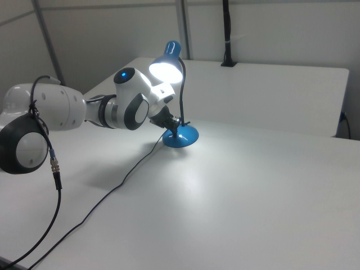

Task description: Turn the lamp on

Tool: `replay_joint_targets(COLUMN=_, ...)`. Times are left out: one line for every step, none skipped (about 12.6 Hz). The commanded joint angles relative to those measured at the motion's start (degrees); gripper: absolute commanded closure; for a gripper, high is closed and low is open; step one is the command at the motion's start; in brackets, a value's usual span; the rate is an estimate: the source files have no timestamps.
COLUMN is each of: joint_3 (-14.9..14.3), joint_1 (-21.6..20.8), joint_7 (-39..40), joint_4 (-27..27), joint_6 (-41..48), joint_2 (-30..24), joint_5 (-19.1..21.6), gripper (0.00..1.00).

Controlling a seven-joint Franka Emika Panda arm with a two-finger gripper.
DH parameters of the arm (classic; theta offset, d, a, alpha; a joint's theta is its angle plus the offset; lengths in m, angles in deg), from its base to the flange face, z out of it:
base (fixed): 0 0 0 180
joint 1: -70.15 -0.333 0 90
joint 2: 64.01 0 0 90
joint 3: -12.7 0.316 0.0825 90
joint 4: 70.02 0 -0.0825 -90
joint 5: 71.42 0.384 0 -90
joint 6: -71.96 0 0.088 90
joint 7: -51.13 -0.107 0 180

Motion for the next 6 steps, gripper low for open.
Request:
replay_joint_targets(joint_3=-0.6, joint_1=-0.8, joint_7=-2.1, joint_4=0.5, joint_6=-1.6, joint_2=1.6, joint_5=-1.6, gripper=1.00)
replay_joint_targets(joint_3=-0.6, joint_1=-1.2, joint_7=-2.2, joint_4=0.0, joint_6=-1.3, joint_2=-0.2, joint_5=-1.3, gripper=1.00)
replay_joint_targets(joint_3=-0.5, joint_1=-1.2, joint_7=-2.3, joint_4=-2.8, joint_6=-0.7, joint_2=-3.3, joint_5=-1.0, gripper=1.00)
replay_joint_targets(joint_3=-0.5, joint_1=-1.2, joint_7=-2.4, joint_4=-7.0, joint_6=-0.3, joint_2=-7.3, joint_5=-0.8, gripper=1.00)
replay_joint_targets(joint_3=-0.5, joint_1=-1.2, joint_7=-2.5, joint_4=-10.8, joint_6=0.9, joint_2=-11.7, joint_5=-0.7, gripper=1.00)
replay_joint_targets(joint_3=-0.5, joint_1=-1.0, joint_7=-2.5, joint_4=-13.4, joint_6=5.1, joint_2=-15.8, joint_5=-0.6, gripper=1.00)
